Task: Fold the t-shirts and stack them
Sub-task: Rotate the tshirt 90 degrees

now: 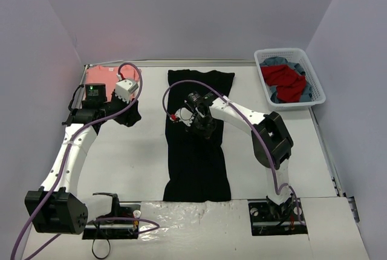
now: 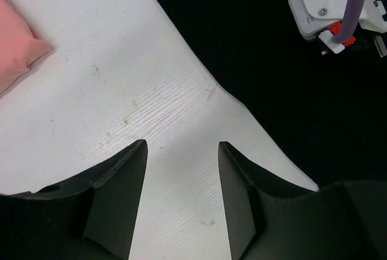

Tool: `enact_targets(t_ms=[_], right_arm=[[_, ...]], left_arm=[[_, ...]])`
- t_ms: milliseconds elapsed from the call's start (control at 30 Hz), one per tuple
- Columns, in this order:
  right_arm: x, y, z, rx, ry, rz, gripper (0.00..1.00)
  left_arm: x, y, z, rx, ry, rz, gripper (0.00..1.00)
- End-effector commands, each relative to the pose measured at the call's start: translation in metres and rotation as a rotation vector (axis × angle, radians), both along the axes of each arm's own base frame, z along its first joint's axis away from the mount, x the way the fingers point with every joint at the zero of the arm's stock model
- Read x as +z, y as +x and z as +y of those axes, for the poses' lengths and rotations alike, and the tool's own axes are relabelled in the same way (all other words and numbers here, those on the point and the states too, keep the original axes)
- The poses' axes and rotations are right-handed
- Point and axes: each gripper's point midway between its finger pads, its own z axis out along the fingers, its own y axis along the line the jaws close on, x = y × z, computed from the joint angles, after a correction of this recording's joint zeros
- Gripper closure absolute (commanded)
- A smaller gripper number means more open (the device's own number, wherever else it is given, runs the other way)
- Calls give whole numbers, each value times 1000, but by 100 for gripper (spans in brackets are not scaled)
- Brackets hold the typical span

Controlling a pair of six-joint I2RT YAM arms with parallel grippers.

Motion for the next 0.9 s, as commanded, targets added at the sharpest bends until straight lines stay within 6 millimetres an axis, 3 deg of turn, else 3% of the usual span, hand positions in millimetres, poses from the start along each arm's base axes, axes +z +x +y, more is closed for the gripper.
enact_targets(t_ms=[0,300,433,500,733,867], right_arm=[[-4,-15,3,36,-25,68,100],[-14,-19,14,70,-46,91,100],[-22,-23,13,78,-63,109,86],[-23,-26,12,81,-65,117,84],[-3,-27,7,84,-39,75,74],[17,-10,-5,32,-8,19,73]], left_arm=[[18,1,-1,-10,-21,-68,51],[19,-1,0,-5,-33,-74,51],[19,0,1,-2,-35,-74,51],[19,0,0,-4,-35,-74,51],[18,-1,0,-10,-36,-70,51],[17,0,-2,-17,-44,-63,51]])
